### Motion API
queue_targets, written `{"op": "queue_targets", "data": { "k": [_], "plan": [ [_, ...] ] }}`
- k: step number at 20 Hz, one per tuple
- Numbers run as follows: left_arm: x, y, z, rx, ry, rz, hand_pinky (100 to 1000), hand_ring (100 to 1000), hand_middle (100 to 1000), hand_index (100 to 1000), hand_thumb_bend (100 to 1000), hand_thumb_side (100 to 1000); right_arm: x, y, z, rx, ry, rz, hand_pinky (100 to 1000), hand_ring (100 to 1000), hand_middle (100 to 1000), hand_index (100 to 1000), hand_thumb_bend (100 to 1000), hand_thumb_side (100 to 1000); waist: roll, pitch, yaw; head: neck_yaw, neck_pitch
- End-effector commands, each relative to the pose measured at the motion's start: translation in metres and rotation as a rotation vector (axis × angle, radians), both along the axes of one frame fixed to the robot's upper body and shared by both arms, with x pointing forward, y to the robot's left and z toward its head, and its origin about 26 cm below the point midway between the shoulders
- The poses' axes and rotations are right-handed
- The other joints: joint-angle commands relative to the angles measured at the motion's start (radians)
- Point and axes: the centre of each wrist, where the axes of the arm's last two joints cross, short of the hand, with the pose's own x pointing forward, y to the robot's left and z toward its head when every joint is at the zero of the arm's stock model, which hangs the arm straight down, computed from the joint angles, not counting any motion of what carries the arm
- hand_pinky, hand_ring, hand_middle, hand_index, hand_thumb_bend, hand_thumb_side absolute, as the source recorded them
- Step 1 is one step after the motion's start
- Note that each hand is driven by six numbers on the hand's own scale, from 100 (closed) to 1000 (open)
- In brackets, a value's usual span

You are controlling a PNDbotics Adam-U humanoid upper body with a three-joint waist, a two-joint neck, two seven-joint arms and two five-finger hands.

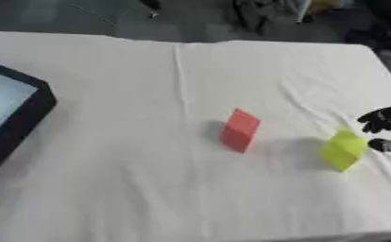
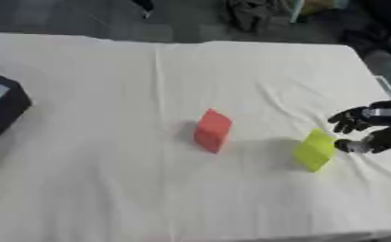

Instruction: Pick up the objects with one hand, pass them to the other hand, and then place them into the box on the other side of the table.

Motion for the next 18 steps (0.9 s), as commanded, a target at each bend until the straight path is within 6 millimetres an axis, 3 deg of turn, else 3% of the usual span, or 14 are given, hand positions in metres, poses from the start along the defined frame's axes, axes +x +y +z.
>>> {"op": "queue_targets", "data": {
  "k": [1,11,18],
  "plan": [
    [-0.002,0.002,0.012,0.02,-0.04,0.003,746,905,844,791,142,643,-0.002,-0.003,0.015,-0.054,-0.032,-0.015,964,910,859,984,221,552,-0.008,0.002,0.001,-0.004,-0.009],
    [-0.002,0.0,0.014,0.016,-0.046,-0.005,748,909,856,786,134,648,-0.002,0.003,0.011,-0.106,-0.07,-0.042,972,922,872,989,266,542,-0.004,0.011,0.006,-0.011,-0.009],
    [-0.002,-0.001,0.014,0.015,-0.046,-0.009,748,910,857,782,134,648,-0.001,0.008,0.011,-0.11,-0.08,-0.039,970,922,871,993,250,560,-0.003,0.012,0.007,-0.015,-0.008]
  ]
}}
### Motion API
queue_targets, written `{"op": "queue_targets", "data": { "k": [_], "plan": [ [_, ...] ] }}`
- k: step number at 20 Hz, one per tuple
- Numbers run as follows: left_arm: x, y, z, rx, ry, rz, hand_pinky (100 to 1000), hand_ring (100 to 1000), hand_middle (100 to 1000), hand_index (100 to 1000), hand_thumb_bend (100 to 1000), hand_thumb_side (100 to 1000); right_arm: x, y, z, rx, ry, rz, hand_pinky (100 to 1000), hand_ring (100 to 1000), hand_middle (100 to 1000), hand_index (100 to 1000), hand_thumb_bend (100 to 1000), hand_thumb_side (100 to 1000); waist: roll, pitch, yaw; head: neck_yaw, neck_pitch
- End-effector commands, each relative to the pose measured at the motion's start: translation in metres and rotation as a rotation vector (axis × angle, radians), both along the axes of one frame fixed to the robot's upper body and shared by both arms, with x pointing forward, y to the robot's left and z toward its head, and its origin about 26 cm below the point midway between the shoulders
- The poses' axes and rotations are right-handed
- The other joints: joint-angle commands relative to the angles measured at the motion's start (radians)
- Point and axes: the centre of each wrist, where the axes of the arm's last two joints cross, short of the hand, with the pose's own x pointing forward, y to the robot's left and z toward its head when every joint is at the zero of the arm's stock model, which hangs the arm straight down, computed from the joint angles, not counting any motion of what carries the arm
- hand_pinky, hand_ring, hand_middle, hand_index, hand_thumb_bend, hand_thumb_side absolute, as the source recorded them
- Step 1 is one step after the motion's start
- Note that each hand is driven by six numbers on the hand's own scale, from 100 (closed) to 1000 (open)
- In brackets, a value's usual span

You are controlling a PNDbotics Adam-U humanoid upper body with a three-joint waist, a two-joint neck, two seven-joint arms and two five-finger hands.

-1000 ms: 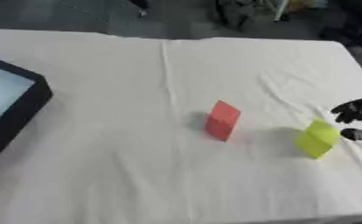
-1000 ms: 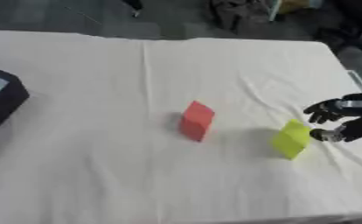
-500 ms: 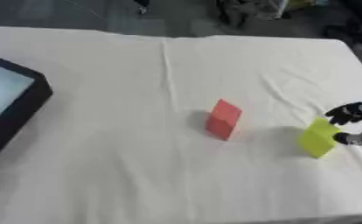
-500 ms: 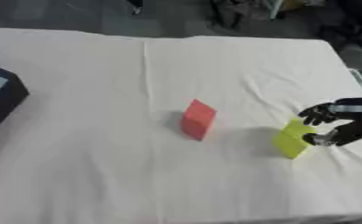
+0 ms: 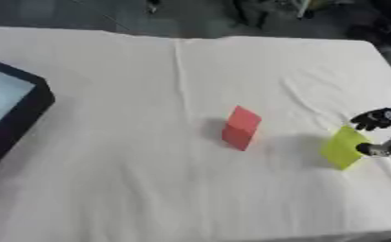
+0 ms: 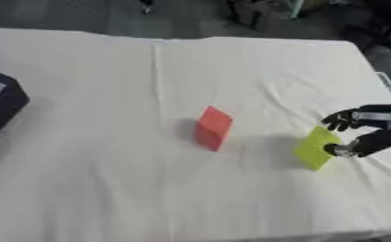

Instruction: Pick up the objects with one hand, pass them to the other hand, and then place them into the box on the other side of the table.

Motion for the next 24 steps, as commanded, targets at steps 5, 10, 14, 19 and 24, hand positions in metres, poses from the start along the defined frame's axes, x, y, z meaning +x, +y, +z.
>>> {"op": "queue_targets", "data": {
  "k": [5,10,14,19,24],
  "plan": [
    [-0.002,0.0,0.011,0.014,-0.034,-0.009,749,911,857,778,132,649,0.001,0.001,0.015,-0.039,-0.041,-0.008,967,922,872,995,252,573,-0.002,0.001,0.002,-0.007,-0.01],
    [-0.002,-0.002,0.011,0.012,-0.036,-0.013,748,911,857,775,133,648,0.002,0.003,0.009,-0.061,-0.042,-0.047,959,919,871,998,278,562,0.0,0.003,0.005,-0.011,-0.014],
    [-0.001,-0.002,0.011,0.011,-0.037,-0.014,749,912,857,774,132,648,0.004,0.006,0.005,-0.086,-0.046,-0.072,959,921,873,999,291,558,0.002,0.005,0.007,-0.013,-0.016],
    [-0.001,-0.002,0.012,0.01,-0.04,-0.016,749,912,857,770,132,648,0.005,0.008,-0.001,-0.088,-0.021,-0.085,956,921,874,1000,292,577,0.003,0.007,0.009,-0.013,-0.018],
    [-0.001,-0.002,0.013,0.009,-0.041,-0.016,749,912,857,767,130,646,0.006,0.007,-0.006,-0.108,-0.015,-0.12,951,920,874,1000,318,568,0.005,0.009,0.011,-0.013,-0.021]
  ]
}}
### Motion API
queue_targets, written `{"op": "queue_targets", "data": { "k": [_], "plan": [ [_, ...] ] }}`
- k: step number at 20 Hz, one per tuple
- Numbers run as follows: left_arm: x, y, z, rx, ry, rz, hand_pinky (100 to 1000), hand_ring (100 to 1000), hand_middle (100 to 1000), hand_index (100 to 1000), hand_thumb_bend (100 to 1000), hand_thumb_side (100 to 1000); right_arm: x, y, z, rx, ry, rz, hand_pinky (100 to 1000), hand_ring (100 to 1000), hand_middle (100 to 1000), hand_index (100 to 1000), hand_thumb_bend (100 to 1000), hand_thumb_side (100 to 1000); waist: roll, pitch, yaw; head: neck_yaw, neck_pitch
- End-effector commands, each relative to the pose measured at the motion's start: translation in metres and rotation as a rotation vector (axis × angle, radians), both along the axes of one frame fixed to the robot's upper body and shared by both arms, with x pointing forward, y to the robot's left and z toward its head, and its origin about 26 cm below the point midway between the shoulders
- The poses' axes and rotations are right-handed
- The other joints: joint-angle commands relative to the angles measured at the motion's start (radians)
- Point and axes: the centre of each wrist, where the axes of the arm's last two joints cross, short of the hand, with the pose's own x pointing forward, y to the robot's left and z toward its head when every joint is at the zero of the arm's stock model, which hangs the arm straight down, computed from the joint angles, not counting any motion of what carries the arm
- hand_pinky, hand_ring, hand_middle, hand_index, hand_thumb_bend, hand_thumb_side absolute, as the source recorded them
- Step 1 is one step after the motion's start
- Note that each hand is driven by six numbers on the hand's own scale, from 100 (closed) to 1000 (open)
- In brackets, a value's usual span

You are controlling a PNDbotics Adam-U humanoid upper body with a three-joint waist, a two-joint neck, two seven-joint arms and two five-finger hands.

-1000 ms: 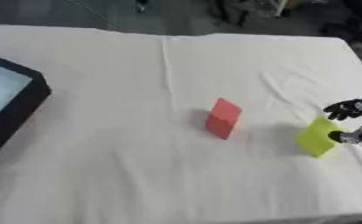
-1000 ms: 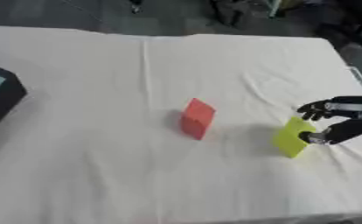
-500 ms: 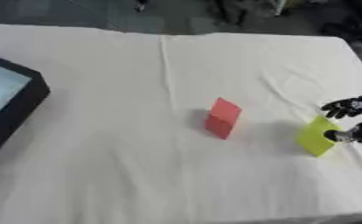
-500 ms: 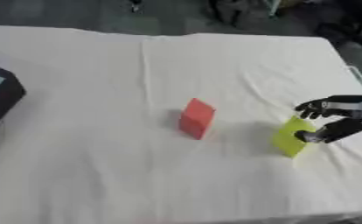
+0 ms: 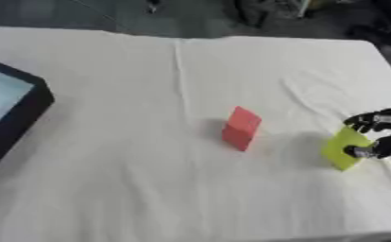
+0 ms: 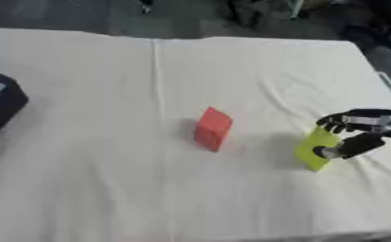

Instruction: Pick up the objects with one hand, pass them to the other hand, and then place them into the box on the other side of the table.

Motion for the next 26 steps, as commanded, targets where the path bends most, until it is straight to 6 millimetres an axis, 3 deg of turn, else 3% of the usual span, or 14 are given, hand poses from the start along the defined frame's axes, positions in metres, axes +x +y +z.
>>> {"op": "queue_targets", "data": {
  "k": [1,12,16,17,18,20,22,24,26],
  "plan": [
    [-0.002,-0.001,0.01,0.009,-0.033,-0.009,749,912,857,767,130,646,0.001,-0.004,0.008,-0.043,-0.021,-0.03,949,919,873,1000,322,570,0.005,0.002,0.0,-0.004,-0.013],
    [-0.002,-0.002,0.011,0.008,-0.034,-0.012,750,913,857,761,129,645,0.004,0.002,0.0,-0.069,0.0,-0.043,931,903,857,996,328,567,0.009,0.007,0.003,-0.012,-0.016],
    [-0.002,-0.002,0.01,0.008,-0.031,-0.011,749,913,856,758,121,644,0.004,0.005,-0.001,-0.055,-0.012,-0.024,913,876,791,979,308,529,0.01,0.008,0.003,-0.013,-0.017],
    [-0.002,-0.002,0.01,0.008,-0.03,-0.01,749,912,855,757,120,644,0.004,0.006,-0.001,-0.052,-0.015,-0.019,897,859,770,973,313,494,0.01,0.008,0.003,-0.013,-0.017],
    [-0.002,-0.002,0.01,0.007,-0.029,-0.01,749,912,855,757,120,643,0.005,0.007,-0.002,-0.048,-0.022,-0.015,838,804,707,959,348,397,0.011,0.008,0.003,-0.013,-0.017],
    [-0.002,-0.002,0.011,0.007,-0.028,-0.009,749,912,854,756,119,643,0.005,0.008,-0.002,-0.044,-0.05,-0.014,754,729,652,946,396,334,0.011,0.009,0.003,-0.013,-0.016],
    [-0.002,-0.002,0.011,0.007,-0.027,-0.009,749,912,854,755,117,642,0.006,0.008,-0.002,-0.037,-0.087,-0.027,654,599,598,918,454,218,0.012,0.009,0.003,-0.013,-0.016],
    [-0.002,-0.002,0.011,0.006,-0.026,-0.007,749,912,853,754,117,641,0.006,0.008,-0.001,-0.018,-0.125,-0.052,613,508,564,892,478,123,0.012,0.009,0.003,-0.013,-0.015],
    [-0.002,-0.002,0.011,0.006,-0.026,-0.006,749,912,853,754,115,641,0.007,0.008,-0.001,0.0,-0.155,-0.078,593,482,544,870,473,100,0.012,0.009,0.003,-0.013,-0.014]
  ]
}}
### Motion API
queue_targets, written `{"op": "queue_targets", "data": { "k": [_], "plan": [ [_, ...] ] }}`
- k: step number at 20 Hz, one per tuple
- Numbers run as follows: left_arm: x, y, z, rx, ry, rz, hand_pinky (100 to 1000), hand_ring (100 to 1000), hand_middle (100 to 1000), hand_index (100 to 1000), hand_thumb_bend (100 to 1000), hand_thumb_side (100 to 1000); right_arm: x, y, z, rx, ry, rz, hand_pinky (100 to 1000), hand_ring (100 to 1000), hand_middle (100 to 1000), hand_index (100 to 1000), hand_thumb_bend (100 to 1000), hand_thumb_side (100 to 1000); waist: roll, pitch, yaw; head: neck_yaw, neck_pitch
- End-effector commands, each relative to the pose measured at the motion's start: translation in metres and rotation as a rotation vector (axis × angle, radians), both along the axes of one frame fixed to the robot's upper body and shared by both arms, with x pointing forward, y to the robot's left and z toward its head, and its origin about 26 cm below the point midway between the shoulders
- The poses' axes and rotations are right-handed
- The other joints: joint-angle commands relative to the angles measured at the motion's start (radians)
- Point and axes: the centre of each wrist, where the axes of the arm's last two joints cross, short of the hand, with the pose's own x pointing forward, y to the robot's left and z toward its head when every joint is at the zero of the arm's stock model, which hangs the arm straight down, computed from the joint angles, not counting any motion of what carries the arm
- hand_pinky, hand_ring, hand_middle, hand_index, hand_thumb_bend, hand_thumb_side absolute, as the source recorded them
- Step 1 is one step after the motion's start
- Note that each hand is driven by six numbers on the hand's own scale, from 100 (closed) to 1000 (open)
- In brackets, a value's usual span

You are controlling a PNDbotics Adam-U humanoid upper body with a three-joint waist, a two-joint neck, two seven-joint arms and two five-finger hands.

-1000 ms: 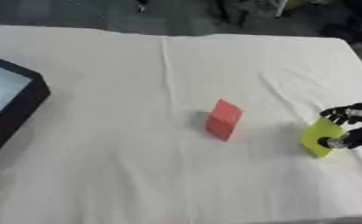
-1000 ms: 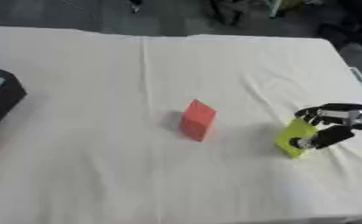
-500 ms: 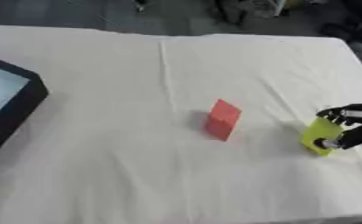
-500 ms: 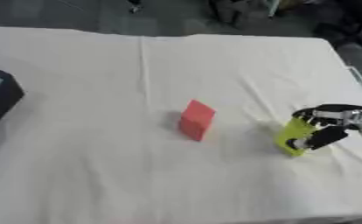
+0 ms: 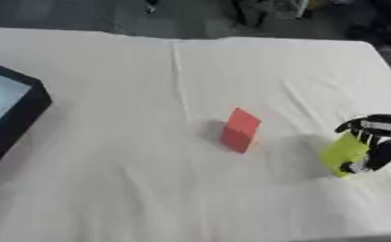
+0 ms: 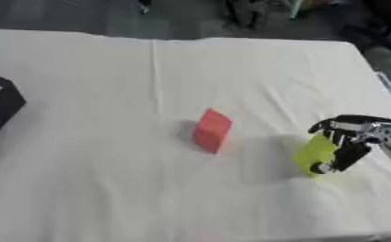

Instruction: Pick up the objects with one hand, pass them to the other hand, and then place them into the box on the other side of the table.

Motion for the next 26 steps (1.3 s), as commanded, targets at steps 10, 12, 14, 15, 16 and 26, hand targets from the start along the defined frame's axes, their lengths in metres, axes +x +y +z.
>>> {"op": "queue_targets", "data": {
  "k": [10,12,14,15,16,26],
  "plan": [
    [-0.002,0.0,0.01,0.015,-0.026,0.003,750,912,852,751,111,640,0.003,-0.003,0.026,0.121,-0.191,-0.1,560,376,449,762,342,100,0.01,-0.003,-0.002,0.001,-0.003],
    [-0.002,0.0,0.01,0.016,-0.024,0.004,750,912,852,751,112,640,0.004,-0.003,0.037,0.127,-0.223,-0.099,569,382,454,767,334,100,0.009,-0.005,-0.003,0.002,-0.002],
    [-0.002,0.0,0.01,0.016,-0.023,0.004,750,912,852,750,112,639,0.006,0.0,0.051,0.123,-0.268,-0.091,575,384,457,772,351,100,0.009,-0.008,-0.004,0.004,-0.002],
    [-0.002,0.0,0.01,0.016,-0.023,0.004,750,912,852,750,112,639,0.008,0.002,0.058,0.117,-0.292,-0.084,576,385,458,772,351,100,0.009,-0.009,-0.004,0.005,-0.003],
    [-0.002,0.0,0.01,0.015,-0.023,0.004,750,912,852,750,112,639,0.009,0.004,0.062,0.113,-0.305,-0.08,576,385,458,772,351,100,0.009,-0.009,-0.005,0.006,-0.003],
    [0.0,-0.009,0.012,0.039,-0.006,-0.056,751,912,852,759,116,633,0.032,0.081,0.124,0.071,-0.561,0.181,630,422,472,776,278,100,0.028,-0.022,0.011,0.025,-0.014]
  ]
}}
